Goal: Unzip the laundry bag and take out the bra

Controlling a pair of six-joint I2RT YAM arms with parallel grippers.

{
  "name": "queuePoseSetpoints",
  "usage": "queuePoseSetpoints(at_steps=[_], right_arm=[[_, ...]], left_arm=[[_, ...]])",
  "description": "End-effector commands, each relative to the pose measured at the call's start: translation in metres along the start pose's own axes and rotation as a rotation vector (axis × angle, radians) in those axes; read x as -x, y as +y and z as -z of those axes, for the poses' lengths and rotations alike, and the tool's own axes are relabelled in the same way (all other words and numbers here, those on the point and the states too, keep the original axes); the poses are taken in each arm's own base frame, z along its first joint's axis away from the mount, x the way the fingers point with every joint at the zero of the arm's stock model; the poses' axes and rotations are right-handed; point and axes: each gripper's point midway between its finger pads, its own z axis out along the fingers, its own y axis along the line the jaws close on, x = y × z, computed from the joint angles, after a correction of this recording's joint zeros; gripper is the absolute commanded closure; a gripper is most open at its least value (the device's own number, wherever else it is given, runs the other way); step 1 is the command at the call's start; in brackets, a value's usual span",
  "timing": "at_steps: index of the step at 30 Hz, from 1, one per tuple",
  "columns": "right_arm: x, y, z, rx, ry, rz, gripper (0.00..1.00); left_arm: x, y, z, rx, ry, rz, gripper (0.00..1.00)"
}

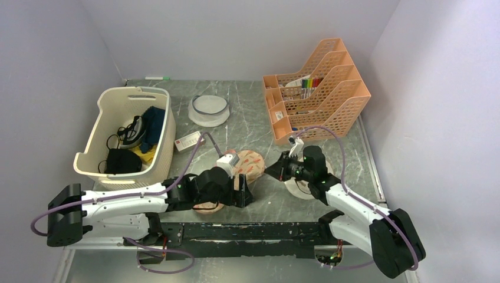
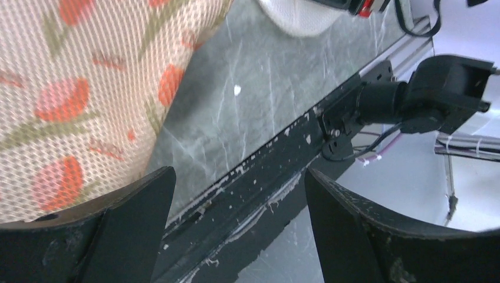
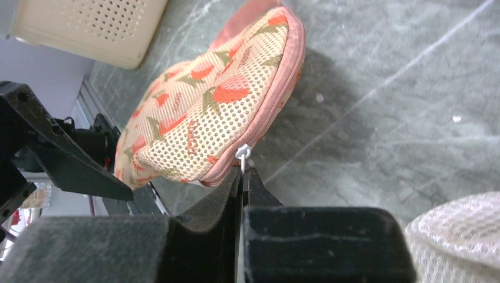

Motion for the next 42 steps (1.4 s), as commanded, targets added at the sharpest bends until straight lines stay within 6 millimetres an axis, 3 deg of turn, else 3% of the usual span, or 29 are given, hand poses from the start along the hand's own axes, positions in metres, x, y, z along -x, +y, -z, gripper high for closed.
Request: queuePoseSetpoints(at_steps=[1, 5, 10, 13, 22, 25, 27, 30, 33, 37, 42], right_arm=[[-0.017, -0.006, 0.004, -0.014, 0.025, -0.065, 1.00], [-0.024, -0.008, 0.009, -0.020, 0.030, -0.076, 1.00], [-0.031, -0.003, 0.010, 0.015, 0.049, -0.089, 1.00], [-0.038, 0.003, 0.010, 0.072, 0.051, -0.082, 1.00], [-0.043, -0.002, 0.008, 0.071, 0.029, -0.016, 1.00], [-0.044, 0.003, 0.008, 0.090, 0.045, 0.020, 1.00], [-0.046, 0.006, 0.008, 0.100, 0.074, 0.045, 1.00], [-0.044, 0.008, 0.006, 0.104, 0.090, 0.077, 1.00], [-0.041, 0.012, 0.005, 0.127, 0.092, 0.091, 1.00], [-0.035, 0.021, 0.003, 0.169, 0.079, 0.085, 1.00], [-0.032, 0.023, 0.001, 0.177, 0.075, 0.081, 1.00]], left_arm=[[-0.020, -0.020, -0.007, -0.111, 0.027, 0.129, 0.08], [-0.034, -0.014, -0.022, -0.088, 0.060, 0.126, 0.08], [-0.039, 0.028, -0.026, 0.097, 0.036, 0.103, 0.05], [-0.036, 0.054, -0.021, 0.178, 0.011, 0.087, 0.01], [-0.006, 0.100, -0.020, 0.230, 0.025, 0.080, 0.00], [0.010, 0.086, -0.018, 0.187, 0.027, 0.027, 0.02], [0.016, 0.061, -0.012, 0.096, 0.021, -0.002, 0.05], [0.020, 0.020, 0.006, -0.045, -0.029, -0.028, 0.01], [0.019, -0.001, 0.019, -0.103, -0.021, -0.032, 0.01], [0.031, -0.015, 0.022, -0.091, -0.020, -0.055, 0.00], [0.063, 0.005, 0.002, 0.136, -0.055, -0.162, 0.00]])
